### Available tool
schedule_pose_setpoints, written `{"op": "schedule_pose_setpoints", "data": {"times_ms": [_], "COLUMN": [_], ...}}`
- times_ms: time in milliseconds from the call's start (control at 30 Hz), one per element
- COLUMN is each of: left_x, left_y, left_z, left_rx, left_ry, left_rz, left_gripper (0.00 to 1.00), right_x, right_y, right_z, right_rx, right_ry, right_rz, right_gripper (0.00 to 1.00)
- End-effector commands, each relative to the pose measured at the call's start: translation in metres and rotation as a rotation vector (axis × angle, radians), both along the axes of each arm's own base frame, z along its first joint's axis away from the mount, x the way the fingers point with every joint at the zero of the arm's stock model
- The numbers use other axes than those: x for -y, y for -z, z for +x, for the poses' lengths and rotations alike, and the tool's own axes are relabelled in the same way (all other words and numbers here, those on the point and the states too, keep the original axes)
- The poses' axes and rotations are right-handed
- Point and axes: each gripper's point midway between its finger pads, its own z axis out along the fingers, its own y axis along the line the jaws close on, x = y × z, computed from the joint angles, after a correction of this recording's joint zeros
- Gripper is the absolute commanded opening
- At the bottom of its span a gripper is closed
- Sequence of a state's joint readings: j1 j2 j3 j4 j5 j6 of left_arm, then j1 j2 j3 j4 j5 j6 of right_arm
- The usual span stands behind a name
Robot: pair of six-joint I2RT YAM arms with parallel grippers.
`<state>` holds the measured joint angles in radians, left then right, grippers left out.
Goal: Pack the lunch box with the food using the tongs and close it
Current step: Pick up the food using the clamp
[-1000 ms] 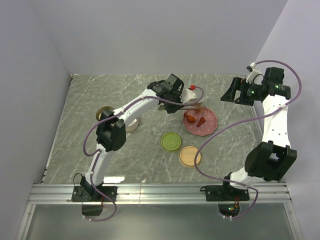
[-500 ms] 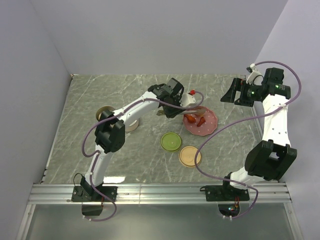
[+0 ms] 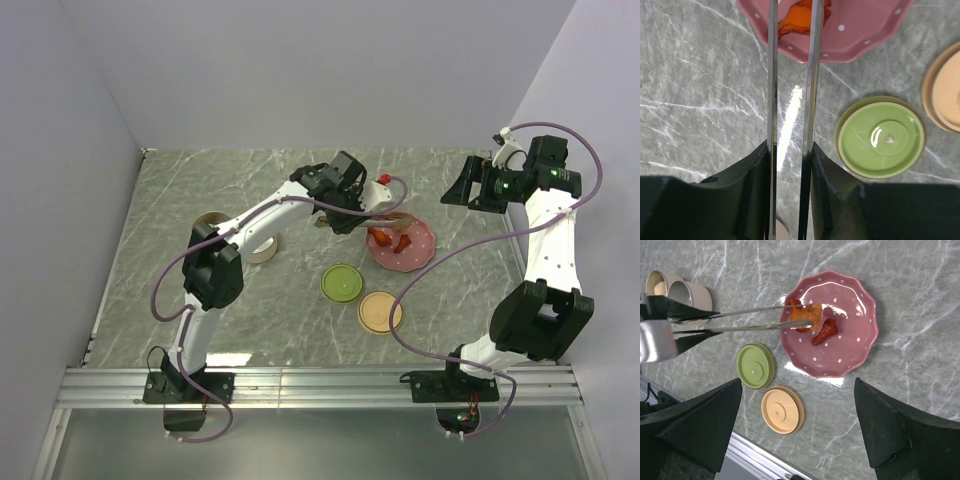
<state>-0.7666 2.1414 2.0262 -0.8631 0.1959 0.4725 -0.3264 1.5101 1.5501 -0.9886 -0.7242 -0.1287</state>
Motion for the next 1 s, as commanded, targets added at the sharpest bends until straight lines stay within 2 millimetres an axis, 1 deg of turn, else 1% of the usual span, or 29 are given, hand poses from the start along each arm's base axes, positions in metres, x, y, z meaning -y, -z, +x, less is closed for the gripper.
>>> {"op": "schedule_pose_setpoints", "data": {"times_ms": [0, 267, 467, 600, 667, 800, 867, 933, 967], "left_x": [0.009, 0.010, 0.006, 0.002, 0.000, -0.007, -0.013, -0.022, -0.027], "left_y": [-0.047, -0.049, -0.061, -0.074, -0.077, -0.087, -0.087, -0.087, -0.094], "left_z": [-0.017, -0.026, -0.033, -0.041, -0.045, -0.055, -0.059, -0.062, -0.064], "left_rx": [0.027, 0.010, 0.011, 0.009, 0.000, -0.008, -0.013, -0.007, 0.006], "left_ry": [0.023, 0.030, 0.023, 0.021, 0.023, 0.025, 0.022, 0.007, 0.002], "left_rz": [-0.097, -0.102, -0.121, -0.140, -0.145, -0.152, -0.144, -0.130, -0.137], "left_gripper": [0.20, 0.18, 0.18, 0.18, 0.18, 0.18, 0.18, 0.18, 0.18], "right_x": [0.001, 0.001, 0.000, 0.000, 0.000, -0.001, -0.001, -0.001, -0.001], "right_y": [-0.007, -0.007, -0.009, -0.009, -0.010, -0.011, -0.013, -0.012, -0.013], "right_z": [0.000, -0.002, -0.003, -0.003, -0.004, -0.005, -0.005, -0.005, -0.006], "right_rx": [0.029, 0.033, 0.038, 0.040, 0.040, 0.044, 0.049, 0.048, 0.047], "right_ry": [-0.004, -0.003, -0.007, -0.009, -0.009, -0.013, -0.011, -0.013, -0.011], "right_rz": [0.000, -0.005, -0.004, -0.004, -0.004, -0.005, -0.006, -0.007, -0.008], "right_gripper": [1.00, 1.00, 1.00, 1.00, 1.00, 1.00, 1.00, 1.00, 1.00]}}
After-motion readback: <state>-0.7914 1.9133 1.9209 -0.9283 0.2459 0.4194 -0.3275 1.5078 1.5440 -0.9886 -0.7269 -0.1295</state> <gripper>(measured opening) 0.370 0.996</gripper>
